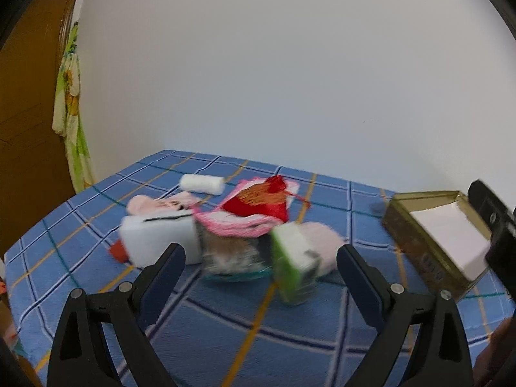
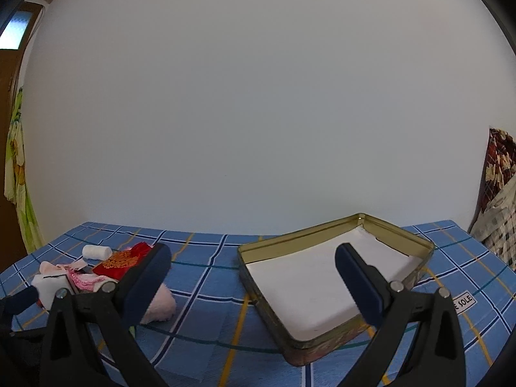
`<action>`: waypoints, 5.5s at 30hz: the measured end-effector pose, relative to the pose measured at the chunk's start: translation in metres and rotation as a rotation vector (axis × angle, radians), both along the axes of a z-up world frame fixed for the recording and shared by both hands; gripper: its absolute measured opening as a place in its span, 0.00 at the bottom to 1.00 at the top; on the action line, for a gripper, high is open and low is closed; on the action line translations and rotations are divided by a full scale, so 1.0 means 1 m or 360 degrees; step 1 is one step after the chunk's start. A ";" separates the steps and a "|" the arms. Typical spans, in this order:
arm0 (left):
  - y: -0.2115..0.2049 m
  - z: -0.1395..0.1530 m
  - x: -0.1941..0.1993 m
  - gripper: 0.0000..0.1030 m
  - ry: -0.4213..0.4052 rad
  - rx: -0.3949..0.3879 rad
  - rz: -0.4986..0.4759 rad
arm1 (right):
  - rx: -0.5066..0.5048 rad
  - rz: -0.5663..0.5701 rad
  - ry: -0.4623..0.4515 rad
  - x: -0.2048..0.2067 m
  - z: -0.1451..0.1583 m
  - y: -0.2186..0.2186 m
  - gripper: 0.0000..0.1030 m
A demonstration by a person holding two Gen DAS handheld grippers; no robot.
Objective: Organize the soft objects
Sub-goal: 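Grasp the green tissue pack with the left tool, then grasp the pink pom-pom ball with the right tool while the left tool holds the tissue pack, then carry both items over the gold tin and open both tools to drop them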
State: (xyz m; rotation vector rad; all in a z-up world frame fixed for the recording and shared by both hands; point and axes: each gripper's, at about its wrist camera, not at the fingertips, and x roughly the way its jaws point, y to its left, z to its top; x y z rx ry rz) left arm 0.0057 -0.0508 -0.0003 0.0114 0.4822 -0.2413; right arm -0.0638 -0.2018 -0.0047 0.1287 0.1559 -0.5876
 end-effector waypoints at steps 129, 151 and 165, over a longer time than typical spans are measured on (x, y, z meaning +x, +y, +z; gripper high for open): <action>-0.203 0.027 -0.004 0.27 0.0083 -0.0204 -0.1010 | 0.0211 -0.0157 0.0330 -0.047 -0.006 -0.158 0.24; -0.211 0.017 -0.002 0.27 0.0120 -0.0077 -0.0933 | 0.0300 -0.0078 0.0395 -0.034 -0.022 -0.168 0.44; -0.201 0.018 0.003 0.69 0.0166 -0.0126 -0.0956 | 0.0230 -0.0180 0.0057 -0.067 0.002 -0.161 0.92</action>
